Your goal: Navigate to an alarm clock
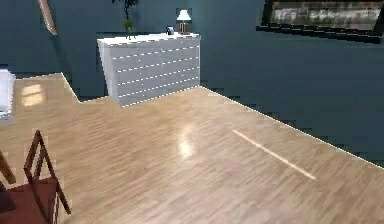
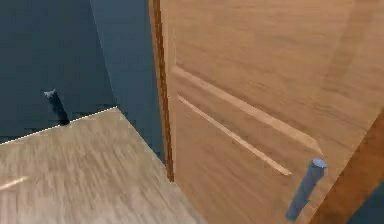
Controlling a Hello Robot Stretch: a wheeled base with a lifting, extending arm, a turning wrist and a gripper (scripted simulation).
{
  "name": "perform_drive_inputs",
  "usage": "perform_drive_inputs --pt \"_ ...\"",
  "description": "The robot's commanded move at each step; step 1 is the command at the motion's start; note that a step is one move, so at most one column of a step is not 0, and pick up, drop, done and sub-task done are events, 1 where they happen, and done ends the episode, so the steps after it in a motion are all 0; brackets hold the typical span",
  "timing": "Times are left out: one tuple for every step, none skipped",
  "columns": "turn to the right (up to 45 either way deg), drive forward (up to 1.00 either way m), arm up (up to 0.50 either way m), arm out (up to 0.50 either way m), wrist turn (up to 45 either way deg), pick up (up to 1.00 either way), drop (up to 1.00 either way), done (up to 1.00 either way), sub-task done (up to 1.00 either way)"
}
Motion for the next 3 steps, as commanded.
perform_drive_inputs --pt "0.0 1.0 0.0 0.0 0.0 0.0 0.0 0.0 0.0" --pt "0.0 1.0 0.0 0.0 0.0 0.0 0.0 0.0 0.0" --pt "0.0 0.95 0.0 0.0 0.0 0.0 0.0 0.0 0.0"
